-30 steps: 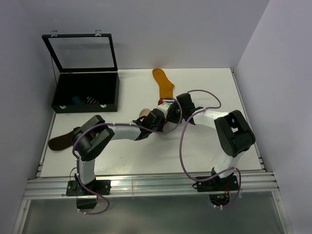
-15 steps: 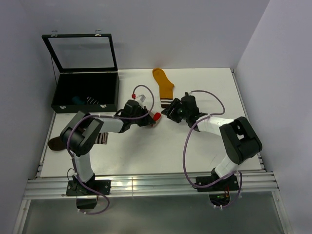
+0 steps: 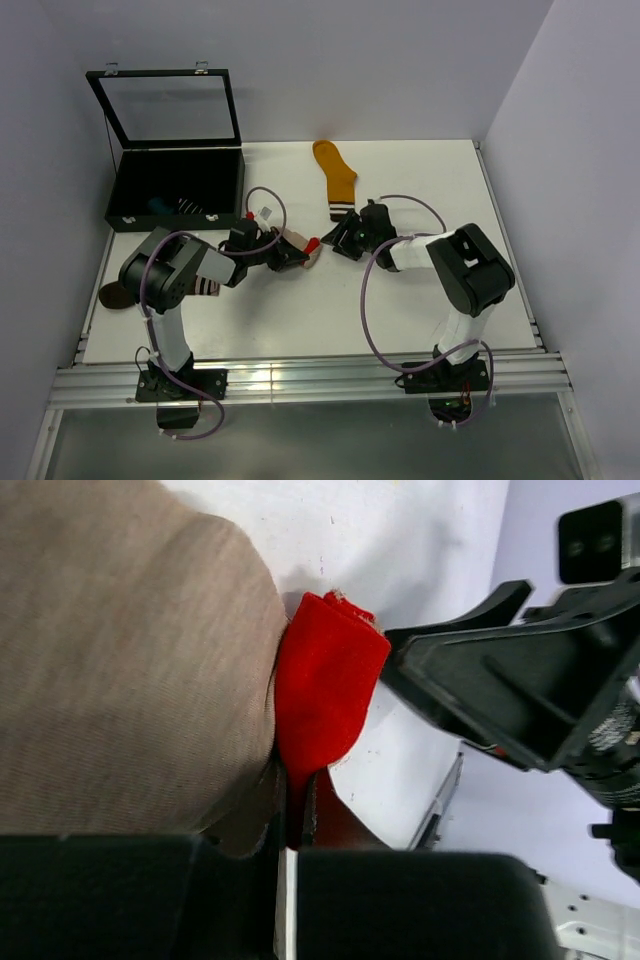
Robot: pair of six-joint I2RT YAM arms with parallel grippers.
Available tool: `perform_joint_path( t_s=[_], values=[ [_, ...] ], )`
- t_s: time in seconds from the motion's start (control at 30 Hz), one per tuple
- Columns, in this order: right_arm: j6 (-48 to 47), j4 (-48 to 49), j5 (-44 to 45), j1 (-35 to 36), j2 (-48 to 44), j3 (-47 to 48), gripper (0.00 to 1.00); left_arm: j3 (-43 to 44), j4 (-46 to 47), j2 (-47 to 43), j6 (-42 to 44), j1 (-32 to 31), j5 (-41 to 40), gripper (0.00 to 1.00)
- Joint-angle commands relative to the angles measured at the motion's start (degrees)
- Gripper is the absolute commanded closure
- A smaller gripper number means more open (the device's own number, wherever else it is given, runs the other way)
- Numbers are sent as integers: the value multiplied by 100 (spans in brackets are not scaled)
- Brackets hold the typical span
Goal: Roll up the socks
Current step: Roll the sock at the center of the board.
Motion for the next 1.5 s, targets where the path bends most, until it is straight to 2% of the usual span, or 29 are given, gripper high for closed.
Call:
perform_joint_path(
  t_s=[0.0, 0.4, 0.63, 0.73, 0.83, 0.87, 0.9, 0.97, 1.17, 1.3, 1.47],
  values=[
    [92, 446, -120, 87, 210, 145, 41, -262, 86, 249, -332, 92, 188, 99],
    [198, 684, -568, 298, 720, 347, 44, -209, -134, 302, -350, 119, 91, 99],
    [233, 719, -683, 334, 984, 453, 50, -253, -107, 258, -368, 119, 91, 99],
    [224, 736, -709, 351, 1063, 496, 58, -244, -90, 276, -368, 119, 100, 98],
    [198, 710, -727, 342, 1081, 497, 75, -227, -28, 320, -368, 119, 144, 96],
    [189, 675, -692, 342, 1064, 497, 86, -227, 41, 320, -350, 119, 187, 96],
    [137, 640, -665, 342, 1011, 497, 91, -227, 94, 303, -333, 119, 214, 95],
    [57, 483, -578, 325, 915, 523, 100, -209, 156, 259, -280, 110, 241, 90],
    [-303, -96, -235, 246, 485, 575, 100, 45, -352, -83, 228, -4, 57, 69],
    [-760, -783, 300, 219, 211, 734, 100, 344, -1378, -505, 879, -83, -644, 60],
    [-1015, -1767, 740, 211, -35, 1032, 100, 643, -2110, -1225, 1934, -206, -1603, 47]
  ],
)
